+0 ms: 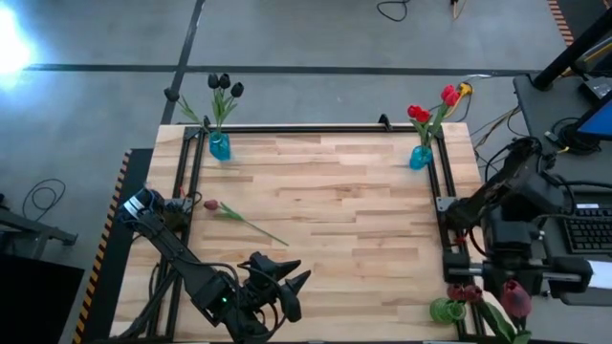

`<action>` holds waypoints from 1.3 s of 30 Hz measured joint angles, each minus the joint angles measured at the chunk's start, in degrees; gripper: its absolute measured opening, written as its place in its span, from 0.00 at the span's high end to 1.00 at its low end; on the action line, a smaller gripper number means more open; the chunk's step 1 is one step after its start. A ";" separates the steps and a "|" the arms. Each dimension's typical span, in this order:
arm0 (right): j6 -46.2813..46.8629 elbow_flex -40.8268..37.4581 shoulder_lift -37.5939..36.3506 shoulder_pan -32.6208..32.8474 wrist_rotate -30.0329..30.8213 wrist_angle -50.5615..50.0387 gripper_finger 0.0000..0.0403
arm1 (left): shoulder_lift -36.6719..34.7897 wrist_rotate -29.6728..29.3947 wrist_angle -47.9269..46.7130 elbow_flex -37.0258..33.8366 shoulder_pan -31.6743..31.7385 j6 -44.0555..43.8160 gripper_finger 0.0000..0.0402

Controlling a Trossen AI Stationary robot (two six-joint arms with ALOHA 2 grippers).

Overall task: Sort flowers into vase by color
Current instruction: Put the dark red tulip into the green vase

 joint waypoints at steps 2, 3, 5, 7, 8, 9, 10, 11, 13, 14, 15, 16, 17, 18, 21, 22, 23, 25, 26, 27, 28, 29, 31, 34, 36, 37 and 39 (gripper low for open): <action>-0.22 -0.02 0.16 0.99 -0.23 0.01 0.98 | 0.00 0.00 0.01 -0.01 0.00 -0.41 0.56; -0.60 -0.10 0.17 1.52 -0.36 -0.01 0.98 | 0.00 0.00 0.05 -0.01 0.00 -0.54 0.56; -1.19 -0.38 0.30 2.80 -0.39 -0.04 0.98 | 0.00 0.02 0.07 -0.01 0.00 -0.59 0.56; -2.47 -0.52 0.39 3.96 -0.37 -0.22 0.98 | 0.00 0.02 0.07 -0.01 0.02 -0.58 0.56; -2.86 -0.58 0.39 4.47 -0.37 -0.55 0.98 | 0.00 0.02 0.05 -0.01 0.08 -0.57 0.56; -3.40 -0.59 0.39 4.86 -0.36 -1.05 0.98 | 0.00 0.02 -0.02 -0.01 0.11 -0.59 0.56; -3.88 -0.60 0.39 5.07 -0.35 -1.46 0.98 | 0.00 0.02 -0.13 -0.01 0.16 -0.58 0.56; -4.16 -0.62 0.38 5.22 -0.25 -1.76 0.98 | 0.00 0.04 -0.17 -0.02 0.17 -0.55 0.56; -5.08 -0.70 0.39 5.21 -0.04 -2.82 0.98 | 0.00 0.04 -0.20 -0.03 0.17 -0.43 0.56; -5.79 -0.72 0.39 5.18 0.01 -3.70 0.98 | -0.02 0.04 -0.20 -0.03 0.17 -0.41 0.56; -6.63 -0.72 0.30 5.18 0.12 -4.93 0.98 | -0.02 0.04 -0.20 -0.03 0.17 -0.43 0.56; -7.54 -0.78 0.14 5.17 0.13 -6.26 0.98 | -0.02 0.06 -0.20 -0.03 0.17 -0.47 0.56; -8.71 -0.81 -0.17 5.16 0.15 -7.47 0.98 | -0.02 0.08 -0.20 -0.03 0.17 -0.54 0.56; -9.87 -0.83 -0.57 5.18 0.15 -8.69 0.98 | -0.02 0.39 -0.16 -0.03 0.17 -0.56 0.56; -12.84 -0.82 -2.28 5.18 0.15 -11.33 0.98 | -0.02 1.49 -0.15 -0.03 0.17 -0.59 0.56; -13.48 -0.81 -2.86 5.18 0.15 -12.08 0.98 | -0.02 1.86 -0.15 -0.03 0.17 -0.62 0.56; -14.28 -0.81 -3.48 5.18 0.15 -12.98 0.98 | 0.03 2.12 -0.10 -0.03 0.17 -0.80 0.56; -15.91 -0.88 -4.59 5.18 0.28 -14.58 0.98 | 0.22 2.16 -0.09 -0.03 0.17 -1.03 0.56; -16.78 -1.04 -5.11 5.18 0.72 -15.28 0.98 | 0.28 2.41 -0.09 -0.04 0.17 -1.06 0.56; -17.62 -1.28 -5.71 5.18 1.55 -16.23 0.98 | 0.50 2.63 -0.03 -0.05 0.25 -1.33 0.56; -18.05 -1.59 -6.33 5.18 2.26 -17.28 0.98 | 0.61 2.70 -0.03 -0.05 0.32 -1.89 0.56; -18.44 -1.98 -6.89 5.18 3.03 -18.22 0.98 | 0.68 2.90 -0.23 -0.05 0.34 -2.35 0.56; -18.92 -3.15 -7.86 5.18 4.36 -19.27 0.98 | 0.81 3.44 -0.23 -0.05 0.39 -2.77 0.56; -18.90 -5.18 -8.67 5.29 4.91 -19.35 0.98 | 0.84 3.50 -0.21 -0.05 0.50 -3.30 0.56; -18.92 -6.28 -8.90 5.61 4.90 -19.40 0.98 | 0.87 3.52 -0.22 -0.05 0.55 -3.36 0.56; -19.10 -6.76 -9.01 5.91 4.86 -19.42 0.98 | 0.87 3.54 -0.20 -0.05 0.55 -3.36 0.56; -20.26 -7.76 -9.43 6.53 4.78 -19.47 0.98 | 0.87 3.63 -0.20 -0.05 0.55 -3.36 0.56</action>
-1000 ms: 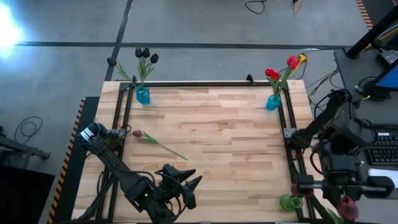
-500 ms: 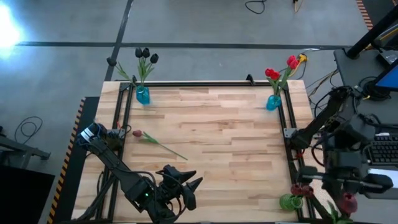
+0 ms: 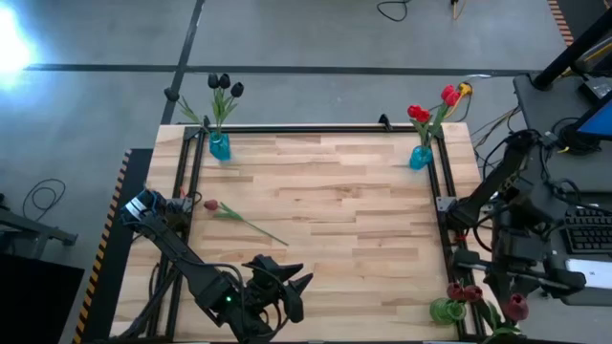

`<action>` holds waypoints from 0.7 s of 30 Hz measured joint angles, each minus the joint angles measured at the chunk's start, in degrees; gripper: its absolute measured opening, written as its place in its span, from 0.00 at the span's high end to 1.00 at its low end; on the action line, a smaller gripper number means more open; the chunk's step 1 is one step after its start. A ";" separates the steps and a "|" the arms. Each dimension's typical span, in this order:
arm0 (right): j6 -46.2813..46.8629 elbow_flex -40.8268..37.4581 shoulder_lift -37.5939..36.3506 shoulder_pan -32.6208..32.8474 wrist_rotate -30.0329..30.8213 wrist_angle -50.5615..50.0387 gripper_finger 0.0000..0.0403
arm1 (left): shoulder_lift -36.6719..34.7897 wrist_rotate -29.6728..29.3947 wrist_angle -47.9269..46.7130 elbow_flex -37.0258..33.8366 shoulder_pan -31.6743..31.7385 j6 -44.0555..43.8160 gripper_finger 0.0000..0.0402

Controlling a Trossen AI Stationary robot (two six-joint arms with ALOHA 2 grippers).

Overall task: Sort flowers into vase by color
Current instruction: Put the dark red tulip into the green vase

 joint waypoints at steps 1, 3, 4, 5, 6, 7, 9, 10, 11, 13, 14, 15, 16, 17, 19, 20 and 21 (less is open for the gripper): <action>-0.83 -0.47 -0.29 0.31 -0.11 0.02 0.98 | 0.00 0.49 0.04 0.00 0.00 0.00 0.56; -3.74 -1.36 -0.96 1.13 -0.17 -0.54 0.98 | 0.02 2.30 0.19 0.00 0.00 0.00 0.57; -5.09 -1.59 -1.29 1.66 -0.17 -1.65 0.98 | 0.04 3.06 0.59 0.00 0.00 -0.03 0.58; -6.01 -1.78 -1.66 2.18 -0.13 -2.81 0.98 | 0.04 3.67 1.10 0.00 0.00 -0.04 0.59; -6.49 -1.97 -2.09 2.67 -0.11 -3.91 0.98 | 0.04 4.11 1.69 0.00 0.00 -0.04 0.60; -6.85 -2.16 -2.55 3.10 -0.09 -5.10 0.98 | 0.04 4.63 2.32 0.00 0.00 -0.04 0.61; -7.65 -2.44 -3.47 3.76 -0.10 -7.32 0.98 | 0.04 4.88 3.46 0.00 -0.02 -0.05 0.63; -7.86 -2.55 -3.87 4.04 -0.09 -8.26 0.98 | 0.04 4.89 3.71 0.00 -0.02 -0.03 0.64; -8.13 -2.73 -4.27 4.30 -0.04 -9.18 0.98 | 0.04 4.89 3.94 0.00 -0.02 -0.04 0.65; -8.84 -3.19 -4.98 4.76 0.52 -10.29 0.98 | 0.04 4.89 4.17 0.00 0.02 -0.04 0.67; -9.34 -3.43 -5.31 4.98 0.92 -10.74 0.98 | 0.04 4.88 4.19 0.00 0.04 -0.04 0.68; -9.90 -3.67 -5.70 5.17 1.26 -11.49 0.98 | 0.04 4.87 4.23 0.00 0.12 -0.10 0.69; -10.64 -4.02 -6.08 5.30 1.45 -12.19 0.98 | 0.04 4.86 4.27 0.00 0.18 -0.20 0.69; -10.86 -4.36 -6.45 5.38 1.55 -12.61 0.98 | 0.04 4.83 4.40 0.00 0.25 -0.22 0.70; -11.22 -5.06 -7.02 5.41 1.83 -12.75 0.98 | 0.04 4.82 4.44 0.00 0.37 -0.22 0.71; -11.46 -5.34 -7.24 5.41 1.92 -12.91 0.98 | 0.04 4.82 4.44 0.00 0.41 -0.19 0.71; -11.83 -5.51 -7.44 5.42 1.98 -13.34 0.98 | 0.04 4.82 4.44 0.00 0.47 -0.07 0.72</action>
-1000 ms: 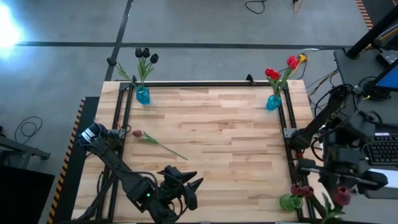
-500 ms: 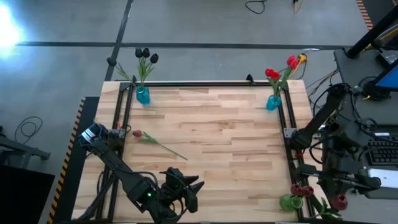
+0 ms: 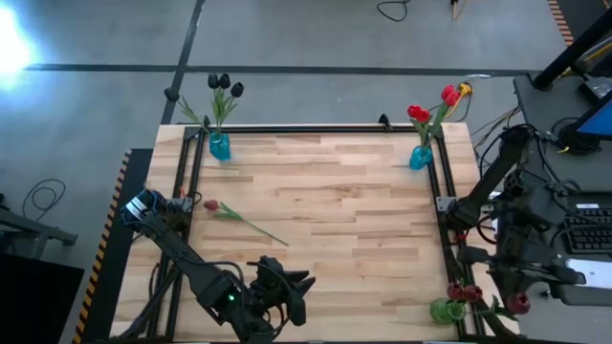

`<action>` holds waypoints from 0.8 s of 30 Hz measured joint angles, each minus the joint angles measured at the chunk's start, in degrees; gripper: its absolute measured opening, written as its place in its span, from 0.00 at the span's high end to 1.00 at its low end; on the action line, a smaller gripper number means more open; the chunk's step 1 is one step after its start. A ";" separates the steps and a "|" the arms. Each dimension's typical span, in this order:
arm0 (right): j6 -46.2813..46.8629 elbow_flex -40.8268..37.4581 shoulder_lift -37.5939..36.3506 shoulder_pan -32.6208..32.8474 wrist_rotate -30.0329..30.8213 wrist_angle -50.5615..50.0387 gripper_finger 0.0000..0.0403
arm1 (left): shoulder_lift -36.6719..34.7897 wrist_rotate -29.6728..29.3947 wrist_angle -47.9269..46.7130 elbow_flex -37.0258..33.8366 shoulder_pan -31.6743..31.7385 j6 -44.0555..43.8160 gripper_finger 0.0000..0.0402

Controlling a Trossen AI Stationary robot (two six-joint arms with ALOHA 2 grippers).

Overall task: Sort flowers into vase by color
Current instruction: Put the dark red tulip into the green vase

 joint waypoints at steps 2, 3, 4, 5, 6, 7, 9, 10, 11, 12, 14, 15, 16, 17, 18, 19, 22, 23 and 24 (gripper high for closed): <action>-0.52 -0.30 -0.38 0.01 0.06 -1.02 0.98 | 0.00 -0.02 0.00 0.00 0.01 0.51 0.72; -0.83 -0.44 -0.57 0.09 0.47 -1.44 0.98 | 0.00 -0.02 -0.02 0.00 0.01 0.72 0.72; -1.39 -0.56 -0.71 0.29 1.40 -1.92 0.98 | 0.00 -0.04 -0.02 0.00 0.01 0.74 0.72; -2.01 -0.63 -0.81 0.54 2.32 -2.77 0.98 | 0.00 -0.04 -0.02 0.00 0.01 0.74 0.72; -2.43 -0.76 -0.98 0.78 2.68 -3.75 0.98 | 0.00 -0.04 -0.02 0.00 0.01 0.71 0.72; -2.96 -0.98 -1.03 1.11 2.89 -4.21 0.98 | 0.00 -0.05 -0.02 0.00 0.01 0.63 0.72; -3.54 -1.69 -1.07 1.77 3.11 -4.24 0.98 | 0.00 -0.06 -0.02 0.00 0.01 0.38 0.72; -3.55 -2.06 -1.07 2.22 3.09 -4.23 0.98 | 0.00 -0.06 -0.03 0.00 0.02 0.32 0.72; -3.57 -2.48 -1.07 2.71 3.07 -4.19 0.98 | 0.00 -0.06 -0.02 0.00 0.04 0.21 0.72; -3.72 -2.94 -1.07 3.25 3.08 -4.18 0.98 | 0.00 -0.07 -0.02 0.00 0.08 0.03 0.72; -4.04 -3.78 -1.07 4.35 3.36 -4.20 0.98 | 0.00 -0.13 -0.04 0.00 0.21 -0.13 0.72; -4.04 -4.18 -1.03 4.88 3.88 -4.16 0.98 | 0.00 -0.11 -0.04 0.00 0.31 -0.15 0.72; -4.08 -4.58 -1.03 5.33 3.94 -4.19 0.98 | 0.00 -0.13 -0.04 0.00 0.43 -0.15 0.72; -4.12 -4.97 -1.03 5.75 4.00 -4.16 0.98 | 0.00 -0.13 -0.04 0.00 0.57 -0.15 0.72; -4.08 -5.38 -1.03 6.09 4.00 -4.16 0.98 | 0.00 -0.13 -0.04 0.00 0.77 -0.15 0.72; -4.03 -5.84 -1.03 6.39 3.98 -4.12 0.98 | 0.00 -0.13 -0.06 0.00 0.95 -0.15 0.72; -4.23 -7.40 -1.03 7.27 3.95 -4.19 0.98 | 0.00 -0.06 -0.06 0.00 1.50 -0.15 0.72; -4.24 -7.92 -1.03 7.49 3.96 -4.15 0.98 | 0.00 -0.05 -0.06 0.00 1.62 -0.15 0.72; -4.40 -8.42 -1.03 7.64 3.95 -4.14 0.98 | 0.00 -0.04 -0.09 0.00 1.73 -0.15 0.72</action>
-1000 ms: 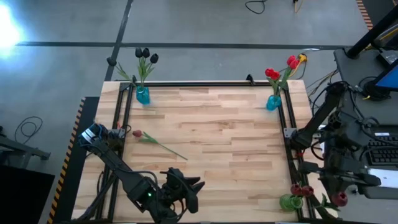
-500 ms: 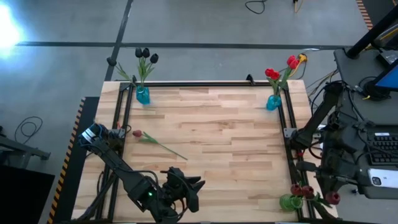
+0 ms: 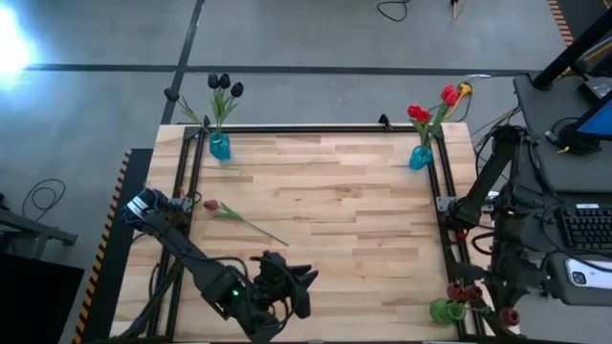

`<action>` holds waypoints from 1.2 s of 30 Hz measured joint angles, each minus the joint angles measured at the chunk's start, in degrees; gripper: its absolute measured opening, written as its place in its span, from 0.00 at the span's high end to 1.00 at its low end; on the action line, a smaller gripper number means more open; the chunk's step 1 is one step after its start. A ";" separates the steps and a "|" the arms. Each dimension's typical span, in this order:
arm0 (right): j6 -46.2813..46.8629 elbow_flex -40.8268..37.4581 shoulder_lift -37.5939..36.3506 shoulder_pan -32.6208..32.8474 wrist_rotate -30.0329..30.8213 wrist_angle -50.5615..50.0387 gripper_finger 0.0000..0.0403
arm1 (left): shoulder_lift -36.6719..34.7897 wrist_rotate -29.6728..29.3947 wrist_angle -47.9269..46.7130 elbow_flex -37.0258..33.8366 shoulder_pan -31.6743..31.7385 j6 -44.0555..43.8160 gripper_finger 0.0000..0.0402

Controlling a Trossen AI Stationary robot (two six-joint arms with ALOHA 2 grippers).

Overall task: Sort flowers into vase by color
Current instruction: Put the dark red tulip into the green vase

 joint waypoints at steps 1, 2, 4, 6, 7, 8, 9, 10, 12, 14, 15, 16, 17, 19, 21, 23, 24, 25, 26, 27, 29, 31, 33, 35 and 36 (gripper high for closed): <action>-0.33 -0.56 0.04 0.10 0.00 0.01 0.98 | 0.00 0.01 0.00 0.00 0.11 0.00 0.72; -0.59 -1.07 0.08 0.10 -0.01 -0.02 0.97 | 0.00 0.02 -0.04 0.00 0.18 0.00 0.72; -0.95 -2.07 0.11 0.10 0.00 0.00 0.96 | 0.00 0.04 -0.20 0.00 0.35 0.00 0.72; -0.86 -3.00 0.10 0.09 0.02 0.01 0.95 | 0.00 0.19 -0.19 0.00 0.48 -0.26 0.72; -0.51 -3.45 0.12 0.10 0.02 0.02 0.94 | 0.00 0.72 -0.17 0.00 0.63 -0.79 0.72; 0.17 -3.87 0.26 0.10 0.00 -0.02 0.93 | 0.00 1.76 -0.15 0.00 0.77 -1.42 0.72; 0.90 -4.20 0.42 0.10 -0.02 -0.26 0.92 | 0.00 2.83 -0.15 0.00 0.97 -1.77 0.72; 1.16 -4.53 0.52 0.15 -0.02 -0.79 0.91 | 0.00 4.01 -0.13 0.00 1.16 -1.99 0.72; 1.83 -4.75 0.74 0.24 -0.01 -2.48 0.88 | 0.00 5.44 -0.13 0.00 1.51 -2.05 0.72; 1.98 -4.68 0.76 0.32 -0.02 -3.76 0.84 | 0.00 5.66 -0.11 0.00 1.83 -2.05 0.72; 2.19 -4.63 0.76 0.32 0.00 -4.17 0.82 | 0.00 5.66 -0.11 0.00 2.01 -1.89 0.72; 2.59 -4.50 0.75 0.32 0.01 -4.20 0.80 | 0.00 5.66 -0.11 0.00 2.10 -1.68 0.72; 3.29 -4.24 0.73 0.33 0.00 -4.18 0.78 | 0.00 5.66 -0.13 0.00 2.26 -1.66 0.72; 4.25 -3.39 0.61 0.34 0.02 -4.54 0.75 | 0.00 5.66 -0.13 0.00 2.43 -1.49 0.72; 4.98 -2.02 0.59 0.35 0.00 -5.56 0.71 | 0.00 5.66 -0.15 0.00 2.51 -1.31 0.72; 4.98 -0.28 0.61 0.60 0.02 -7.96 0.68 | 0.00 5.67 -0.20 0.00 2.52 -1.29 0.72; 5.00 0.83 0.70 0.74 0.01 -9.55 0.67 | 0.00 5.66 -0.21 0.00 2.52 -1.29 0.72; 4.99 2.10 0.82 0.83 0.00 -11.28 0.66 | 0.00 5.66 -0.20 0.00 2.52 -1.29 0.72; 5.02 3.31 0.95 0.85 0.00 -12.92 0.66 | 0.00 5.67 -0.22 0.00 2.52 -1.29 0.72; 5.07 4.57 1.15 0.87 0.00 -14.41 0.65 | 0.00 5.67 -0.20 0.00 2.52 -1.29 0.72; 5.42 6.95 1.61 0.87 0.01 -16.82 0.65 | 0.00 5.68 -0.22 0.00 2.50 -1.29 0.72; 5.62 9.13 2.15 0.87 0.03 -18.72 0.65 | 0.00 5.68 -0.20 0.00 2.50 -1.27 0.72; 5.62 10.36 2.65 0.87 0.09 -19.04 0.65 | 0.00 5.68 -0.24 0.00 2.52 -1.27 0.72; 5.53 10.50 3.23 0.87 0.18 -19.24 0.65 | 0.00 5.66 -0.28 0.00 2.52 -1.27 0.72; 5.55 10.17 3.54 0.87 0.27 -19.24 0.65 | 0.00 5.66 -0.32 0.00 2.52 -1.27 0.72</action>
